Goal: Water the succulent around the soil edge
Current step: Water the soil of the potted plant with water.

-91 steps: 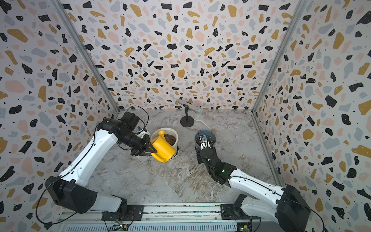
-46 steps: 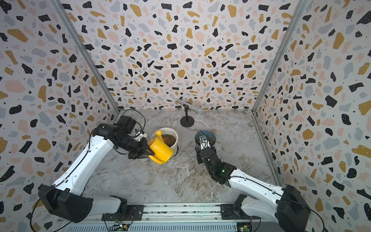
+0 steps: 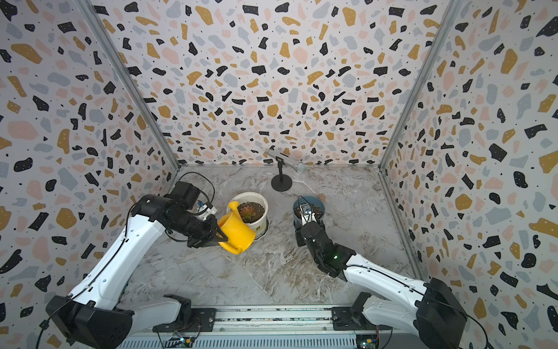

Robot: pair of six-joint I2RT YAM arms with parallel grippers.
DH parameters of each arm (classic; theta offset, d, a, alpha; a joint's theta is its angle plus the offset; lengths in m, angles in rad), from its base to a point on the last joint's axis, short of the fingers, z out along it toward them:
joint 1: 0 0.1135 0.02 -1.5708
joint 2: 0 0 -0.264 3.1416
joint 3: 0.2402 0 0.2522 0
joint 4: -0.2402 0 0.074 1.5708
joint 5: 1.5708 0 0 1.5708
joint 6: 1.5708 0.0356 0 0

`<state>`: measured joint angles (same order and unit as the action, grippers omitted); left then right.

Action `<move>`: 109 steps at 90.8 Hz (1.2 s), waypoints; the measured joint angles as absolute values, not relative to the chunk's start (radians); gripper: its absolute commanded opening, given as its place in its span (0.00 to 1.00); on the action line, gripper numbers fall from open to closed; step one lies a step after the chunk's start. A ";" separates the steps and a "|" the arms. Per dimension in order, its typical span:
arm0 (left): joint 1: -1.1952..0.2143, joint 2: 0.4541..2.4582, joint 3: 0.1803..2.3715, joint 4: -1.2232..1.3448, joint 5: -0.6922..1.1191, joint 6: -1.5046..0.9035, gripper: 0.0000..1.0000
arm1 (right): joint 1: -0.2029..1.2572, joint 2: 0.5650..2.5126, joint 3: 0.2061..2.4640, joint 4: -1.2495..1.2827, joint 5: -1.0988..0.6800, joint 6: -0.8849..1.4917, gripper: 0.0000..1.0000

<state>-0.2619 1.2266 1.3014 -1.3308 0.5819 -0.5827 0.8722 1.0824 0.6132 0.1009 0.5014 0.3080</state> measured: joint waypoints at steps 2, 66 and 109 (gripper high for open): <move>-0.262 1.222 1.297 -1.332 0.582 -0.582 0.00 | 0.872 1.081 0.613 0.100 0.501 0.308 0.47; -0.312 1.132 1.210 -1.371 0.509 -0.511 0.00 | 0.872 1.067 0.613 0.097 0.493 0.307 0.46; -0.367 1.082 1.186 -1.399 0.463 -0.490 0.00 | 0.872 1.066 0.613 0.097 0.490 0.305 0.46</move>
